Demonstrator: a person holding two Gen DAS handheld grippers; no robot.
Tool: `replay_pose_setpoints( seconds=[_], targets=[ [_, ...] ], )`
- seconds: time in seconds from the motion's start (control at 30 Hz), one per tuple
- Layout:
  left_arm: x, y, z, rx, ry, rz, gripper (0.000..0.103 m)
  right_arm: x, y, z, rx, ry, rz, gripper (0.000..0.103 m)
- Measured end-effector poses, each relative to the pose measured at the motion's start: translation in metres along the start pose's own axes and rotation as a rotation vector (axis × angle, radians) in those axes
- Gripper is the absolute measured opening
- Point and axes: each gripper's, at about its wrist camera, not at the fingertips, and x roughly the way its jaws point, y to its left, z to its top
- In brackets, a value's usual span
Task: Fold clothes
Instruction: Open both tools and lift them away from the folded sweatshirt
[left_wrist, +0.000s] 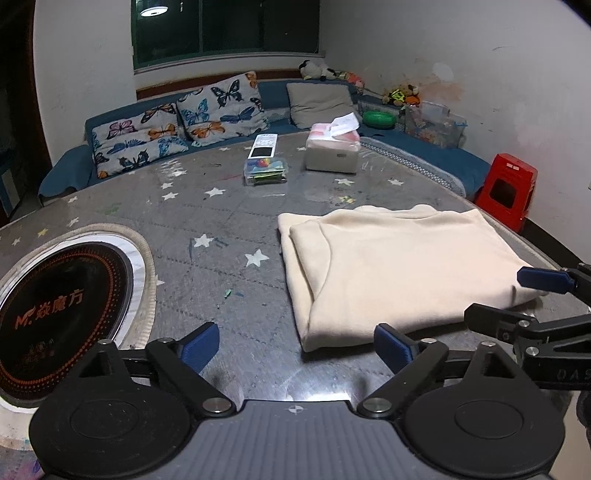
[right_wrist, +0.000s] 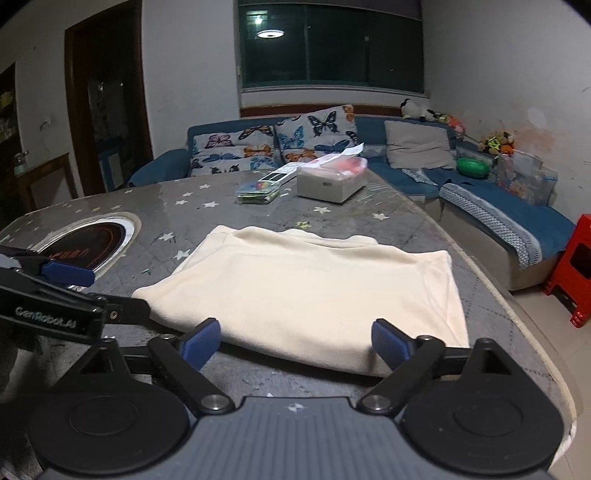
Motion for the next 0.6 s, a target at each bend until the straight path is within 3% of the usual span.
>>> replay_pose_setpoints(
  seconds=[0.2, 0.6],
  targets=[
    [-0.008, -0.004, -0.007, 0.021, -0.009, -0.004, 0.101, -0.010, 0.002, -0.005, 0.008, -0.013, -0.049, 0.103],
    [-0.020, -0.007, -0.018, 0.028, -0.014, -0.013, 0.103, -0.027, 0.006, -0.009, 0.017, -0.070, -0.087, 0.103]
  ],
)
